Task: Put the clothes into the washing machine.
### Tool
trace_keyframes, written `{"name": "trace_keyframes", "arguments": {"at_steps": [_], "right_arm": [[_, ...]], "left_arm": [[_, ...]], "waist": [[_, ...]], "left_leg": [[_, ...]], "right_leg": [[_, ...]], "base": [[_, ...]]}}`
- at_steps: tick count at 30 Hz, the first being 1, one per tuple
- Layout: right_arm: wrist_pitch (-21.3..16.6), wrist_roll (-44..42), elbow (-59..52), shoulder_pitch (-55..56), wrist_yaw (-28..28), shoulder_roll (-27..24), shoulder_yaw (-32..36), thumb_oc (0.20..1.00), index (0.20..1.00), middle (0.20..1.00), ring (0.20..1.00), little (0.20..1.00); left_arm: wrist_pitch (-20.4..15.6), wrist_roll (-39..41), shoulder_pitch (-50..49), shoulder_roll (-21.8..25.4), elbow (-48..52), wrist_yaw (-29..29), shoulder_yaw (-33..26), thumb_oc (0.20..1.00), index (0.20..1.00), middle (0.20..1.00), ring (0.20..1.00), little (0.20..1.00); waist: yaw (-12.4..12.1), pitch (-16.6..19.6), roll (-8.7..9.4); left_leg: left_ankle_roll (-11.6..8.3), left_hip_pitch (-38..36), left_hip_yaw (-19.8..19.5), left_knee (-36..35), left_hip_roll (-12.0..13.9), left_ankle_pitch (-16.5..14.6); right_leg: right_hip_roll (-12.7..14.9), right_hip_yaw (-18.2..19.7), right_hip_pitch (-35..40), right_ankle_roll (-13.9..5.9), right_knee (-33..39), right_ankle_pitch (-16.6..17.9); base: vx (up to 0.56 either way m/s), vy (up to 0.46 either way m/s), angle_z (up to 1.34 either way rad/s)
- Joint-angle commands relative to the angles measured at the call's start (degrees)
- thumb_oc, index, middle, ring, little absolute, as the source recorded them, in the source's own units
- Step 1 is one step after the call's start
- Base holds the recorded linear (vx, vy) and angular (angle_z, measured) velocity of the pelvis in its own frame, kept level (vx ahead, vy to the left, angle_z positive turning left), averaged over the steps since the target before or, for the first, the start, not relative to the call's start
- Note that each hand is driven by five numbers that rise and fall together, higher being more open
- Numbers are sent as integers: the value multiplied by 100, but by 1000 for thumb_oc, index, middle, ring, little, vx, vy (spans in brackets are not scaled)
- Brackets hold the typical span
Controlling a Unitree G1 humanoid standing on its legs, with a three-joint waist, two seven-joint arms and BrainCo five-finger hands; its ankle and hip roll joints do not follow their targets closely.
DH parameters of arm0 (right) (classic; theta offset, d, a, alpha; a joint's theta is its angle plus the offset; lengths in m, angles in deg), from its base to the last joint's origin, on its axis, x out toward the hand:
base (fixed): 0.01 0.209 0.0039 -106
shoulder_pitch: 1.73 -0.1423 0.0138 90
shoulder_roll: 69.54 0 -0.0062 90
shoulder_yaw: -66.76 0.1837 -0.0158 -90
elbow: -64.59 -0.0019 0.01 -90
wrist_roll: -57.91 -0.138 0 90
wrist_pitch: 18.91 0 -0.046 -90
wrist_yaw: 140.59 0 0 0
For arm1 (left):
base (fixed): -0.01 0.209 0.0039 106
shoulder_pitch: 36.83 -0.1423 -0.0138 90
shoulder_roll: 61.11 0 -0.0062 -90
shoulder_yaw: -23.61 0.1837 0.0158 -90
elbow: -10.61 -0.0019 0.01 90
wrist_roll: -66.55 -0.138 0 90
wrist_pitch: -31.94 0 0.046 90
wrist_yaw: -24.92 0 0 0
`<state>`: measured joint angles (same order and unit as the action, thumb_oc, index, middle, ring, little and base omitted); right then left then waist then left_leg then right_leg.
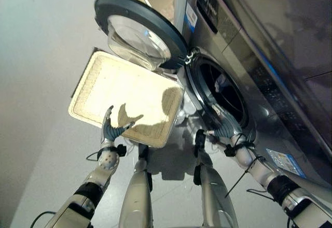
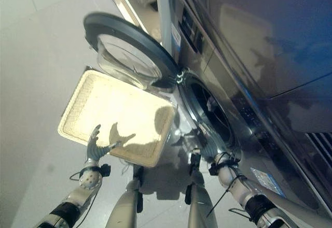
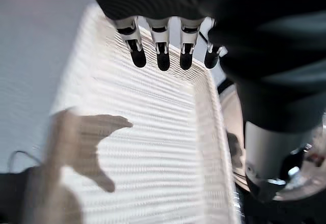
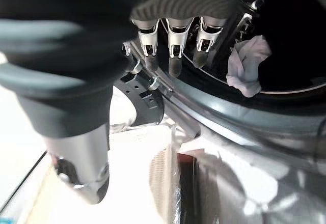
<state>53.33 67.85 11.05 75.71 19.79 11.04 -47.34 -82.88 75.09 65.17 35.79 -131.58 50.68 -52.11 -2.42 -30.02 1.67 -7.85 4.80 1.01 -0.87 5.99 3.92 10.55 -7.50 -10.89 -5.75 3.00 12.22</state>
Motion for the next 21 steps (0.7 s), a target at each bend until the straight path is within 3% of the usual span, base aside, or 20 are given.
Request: {"name": "trace_keyframes", "arguments": {"at_steps": [1,5,8,9,10,13,17,21], "right_arm": [[73,-857,216,271,783,-37,229,1000,1000,1000,1000,1000],[516,-1332,1577,763,1624,436,708,1000,1000,1000,1000,1000],[730,-1606,2518,859,1788,710,1024,1000,1000,1000,1000,1000],[981,-1721,2906,861,1837,847,1230,1000,1000,1000,1000,1000],[981,-1721,2907,860,1837,847,1231,1000,1000,1000,1000,1000],[1634,-1879,3575,825,1951,1010,1616,1000,1000,1000,1000,1000],[2133,-1810,4112,893,2095,1039,1922,1000,1000,1000,1000,1000],[2282,-1686,4384,943,2165,1044,2026,1000,1000,1000,1000,1000]], "left_arm": [[-81,-9,-186,-59,-334,-592,43,1000,1000,1000,1000,1000],[60,77,-734,-263,-782,-1432,-141,1000,1000,1000,1000,1000],[293,342,-933,-419,-1173,-2059,-275,1000,1000,1000,1000,1000],[410,355,-989,-503,-1424,-2362,-325,1000,1000,1000,1000,1000],[410,356,-989,-503,-1425,-2364,-325,1000,1000,1000,1000,1000],[706,95,-1028,-623,-1802,-2652,-430,1000,1000,1000,1000,1000],[1032,148,-1076,-698,-2052,-2904,-558,1000,1000,1000,1000,1000],[1320,126,-1044,-747,-2184,-3069,-571,1000,1000,1000,1000,1000]], "waist": [[-69,688,-44],[-110,1447,-65],[-163,1872,-91],[-180,2041,-108],[-180,2039,-109],[-206,2325,-124],[-189,2515,-139],[-158,2653,-150]], "left_leg": [[111,226,59,54,106,-95],[85,-377,129,-264,197,-34],[65,-650,160,-413,267,-12],[61,-721,148,-413,270,-42],[61,-723,147,-413,270,-43],[52,-908,236,-413,277,-119],[65,-1075,312,-413,280,-208],[69,-1171,361,-413,298,-260]], "right_leg": [[700,-131,111,-602,-485,-458],[667,-238,776,-585,-191,-450],[626,-342,1128,-578,-24,-452],[591,-353,1261,-558,45,-472],[590,-355,1265,-558,47,-471],[591,-382,1477,-551,136,-522],[571,-340,1622,-521,174,-588],[552,-289,1679,-506,200,-610]], "base": [[113,-6,3],[183,-23,25],[158,-25,11],[156,-14,9],[106,1,13],[95,11,8],[70,7,2],[58,-5,-1]]}}
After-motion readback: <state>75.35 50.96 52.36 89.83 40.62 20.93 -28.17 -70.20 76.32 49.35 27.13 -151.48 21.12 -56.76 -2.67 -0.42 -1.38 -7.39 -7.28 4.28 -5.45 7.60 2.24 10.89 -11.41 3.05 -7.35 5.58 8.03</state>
